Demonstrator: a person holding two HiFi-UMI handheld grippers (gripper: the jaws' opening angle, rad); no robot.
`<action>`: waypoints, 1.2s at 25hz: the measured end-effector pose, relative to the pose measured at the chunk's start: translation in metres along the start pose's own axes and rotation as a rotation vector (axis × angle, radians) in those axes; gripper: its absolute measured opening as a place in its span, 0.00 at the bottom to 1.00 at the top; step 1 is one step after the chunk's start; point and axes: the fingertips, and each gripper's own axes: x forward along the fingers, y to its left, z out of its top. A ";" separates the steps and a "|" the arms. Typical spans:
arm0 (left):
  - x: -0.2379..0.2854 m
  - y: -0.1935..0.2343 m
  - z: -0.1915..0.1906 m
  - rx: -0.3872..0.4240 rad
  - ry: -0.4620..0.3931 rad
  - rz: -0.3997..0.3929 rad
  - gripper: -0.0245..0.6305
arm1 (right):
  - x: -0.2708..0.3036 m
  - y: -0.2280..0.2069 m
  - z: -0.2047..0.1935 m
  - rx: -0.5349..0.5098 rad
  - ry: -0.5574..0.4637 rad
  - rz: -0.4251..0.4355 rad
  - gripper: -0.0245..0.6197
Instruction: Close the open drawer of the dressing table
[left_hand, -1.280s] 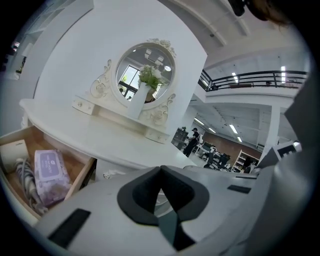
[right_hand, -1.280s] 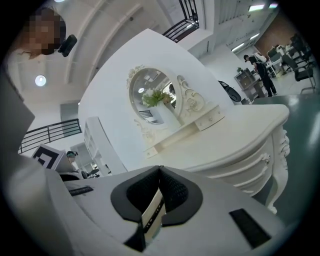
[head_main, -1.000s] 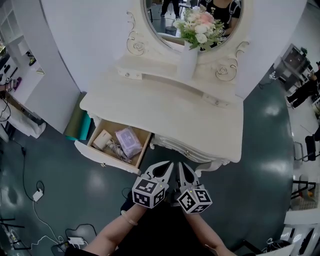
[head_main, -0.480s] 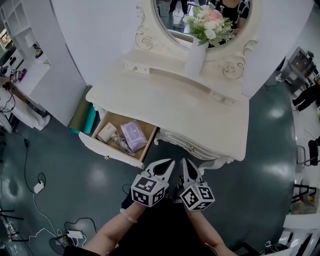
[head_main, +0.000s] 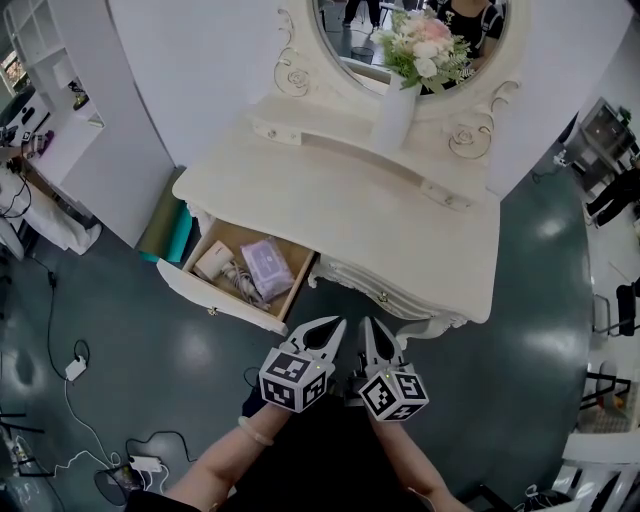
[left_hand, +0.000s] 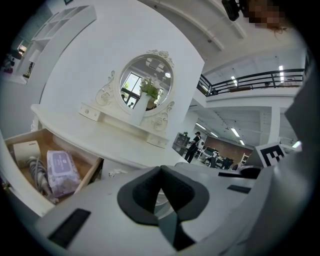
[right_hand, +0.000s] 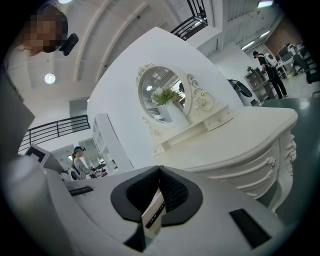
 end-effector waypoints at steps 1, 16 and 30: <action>0.000 0.000 -0.001 0.001 0.002 0.003 0.07 | 0.001 0.000 0.000 0.000 0.002 0.003 0.06; -0.047 0.057 -0.004 -0.065 -0.049 0.219 0.07 | 0.026 0.041 -0.036 0.020 0.117 0.138 0.06; -0.118 0.126 -0.009 -0.142 -0.063 0.426 0.07 | 0.063 0.114 -0.093 0.044 0.266 0.263 0.06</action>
